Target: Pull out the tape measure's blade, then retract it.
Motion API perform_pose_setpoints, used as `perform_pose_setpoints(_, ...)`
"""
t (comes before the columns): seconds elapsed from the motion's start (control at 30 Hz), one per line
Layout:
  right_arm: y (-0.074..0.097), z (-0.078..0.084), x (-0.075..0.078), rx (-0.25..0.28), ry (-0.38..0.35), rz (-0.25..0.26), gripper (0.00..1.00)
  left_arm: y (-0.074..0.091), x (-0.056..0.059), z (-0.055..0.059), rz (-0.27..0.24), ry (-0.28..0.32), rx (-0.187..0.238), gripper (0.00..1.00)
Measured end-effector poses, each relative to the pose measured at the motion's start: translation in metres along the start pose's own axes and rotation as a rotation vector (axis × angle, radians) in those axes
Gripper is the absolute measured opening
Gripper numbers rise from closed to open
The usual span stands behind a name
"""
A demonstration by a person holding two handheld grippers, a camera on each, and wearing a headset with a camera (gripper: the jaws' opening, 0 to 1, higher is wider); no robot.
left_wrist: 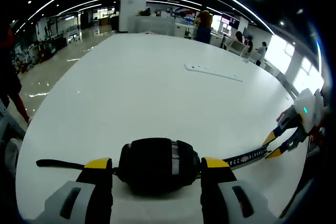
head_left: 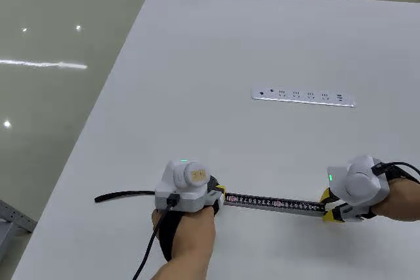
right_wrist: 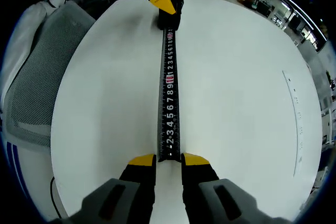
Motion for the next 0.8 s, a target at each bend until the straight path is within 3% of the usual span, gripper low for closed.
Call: perform_pose_setpoints(0.8, -0.0009, -0.0004, -0.0003, 0.006, -0.005, -0.009, 0.16, -0.0021, 0.0038, 0.0010, 0.007, -0.009, 0.007, 0.61)
Point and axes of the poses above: the centre of the closed fingertips' face, and the gripper's own axes: y roughly backward along the fingers, x roughly to its right, z roughly out of its underside, the point moved 1 cm from there along y, roughly backward along the fingers, and after that the axes turned 15 degrees about y, right-handed, at the moved point
